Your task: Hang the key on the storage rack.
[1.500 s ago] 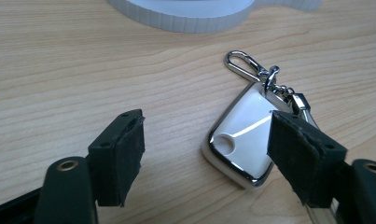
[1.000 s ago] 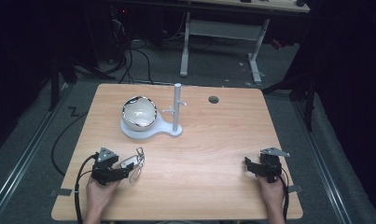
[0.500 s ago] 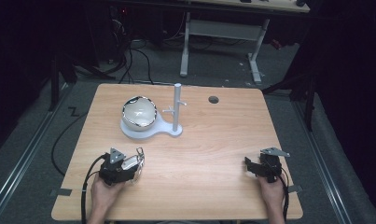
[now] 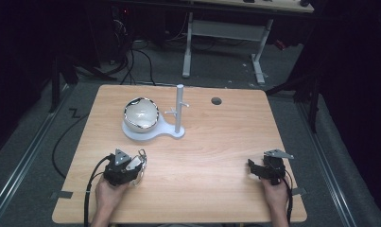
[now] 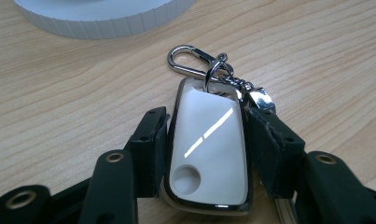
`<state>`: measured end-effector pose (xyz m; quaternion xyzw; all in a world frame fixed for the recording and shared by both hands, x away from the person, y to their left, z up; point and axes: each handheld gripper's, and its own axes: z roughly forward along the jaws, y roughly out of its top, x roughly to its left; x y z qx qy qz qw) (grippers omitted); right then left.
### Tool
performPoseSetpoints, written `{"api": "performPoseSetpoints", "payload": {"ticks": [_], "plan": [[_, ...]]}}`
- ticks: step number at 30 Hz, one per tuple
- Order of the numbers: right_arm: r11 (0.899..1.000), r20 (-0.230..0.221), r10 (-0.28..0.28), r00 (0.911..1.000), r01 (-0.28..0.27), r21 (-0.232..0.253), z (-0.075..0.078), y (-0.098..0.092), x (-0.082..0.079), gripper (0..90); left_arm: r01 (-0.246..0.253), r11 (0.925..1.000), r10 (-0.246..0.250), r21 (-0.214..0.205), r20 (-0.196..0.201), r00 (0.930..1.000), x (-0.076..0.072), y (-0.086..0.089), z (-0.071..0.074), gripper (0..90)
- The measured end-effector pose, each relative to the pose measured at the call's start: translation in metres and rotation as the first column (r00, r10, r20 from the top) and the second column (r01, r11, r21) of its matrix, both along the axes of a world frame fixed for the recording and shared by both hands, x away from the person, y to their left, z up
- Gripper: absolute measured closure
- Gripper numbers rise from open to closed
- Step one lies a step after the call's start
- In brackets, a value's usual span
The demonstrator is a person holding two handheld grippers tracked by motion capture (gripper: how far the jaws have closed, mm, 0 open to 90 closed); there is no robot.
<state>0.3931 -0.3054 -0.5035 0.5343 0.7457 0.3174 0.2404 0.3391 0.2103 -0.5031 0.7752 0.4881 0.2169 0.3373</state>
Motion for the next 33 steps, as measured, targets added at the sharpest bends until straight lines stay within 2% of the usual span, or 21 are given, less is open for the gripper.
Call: {"api": "performPoseSetpoints", "payload": {"ticks": [3, 7, 8, 15, 20, 28, 33], "plan": [[1.000, 0.000, 0.000, 1.0000, 0.000, 0.000, 0.000, 0.000, 0.000, 27.7, 0.004, 1.0000, -0.004, 0.007, 0.001, 1.0000, 0.000, 0.000, 0.001, 50.4], [1.000, 0.000, 0.000, 1.0000, 0.000, 0.000, 0.000, 0.000, 0.000, 27.7, 0.005, 1.0000, -0.005, -0.006, 0.009, 0.9999, -0.001, 0.000, 0.002, 50.7], [1.000, 0.000, 0.000, 1.0000, 0.000, 0.000, 0.000, 0.000, 0.000, 27.7, 0.002, 0.9997, -0.002, -0.026, 0.026, 0.9997, -0.002, 0.001, 0.005, 50.7], [1.000, 0.000, 0.000, 1.0000, 0.000, 0.000, 0.000, 0.000, 0.000, 27.7, 0.013, 0.9988, -0.010, -0.048, 0.058, 0.9982, -0.005, 0.002, 0.022, 50.8], [1.000, 0.000, 0.000, 1.0000, 0.000, 0.000, 0.000, 0.000, 0.000, 27.7, 0.019, 0.9925, -0.009, -0.121, 0.080, 0.9967, -0.005, 0.005, 0.034, 50.9], [1.000, 0.000, 0.000, 1.0000, 0.000, 0.000, 0.000, 0.000, 0.000, 27.7, 0.041, 0.9870, -0.023, -0.156, 0.116, 0.9930, -0.005, 0.003, 0.054, 50.9], [1.000, 0.000, 0.001, 1.0000, -0.001, 0.000, 0.000, 0.000, 0.000, 27.7, 0.066, 0.9788, -0.038, -0.194, 0.141, 0.9892, -0.004, 0.001, 0.070, 51.0]]}}
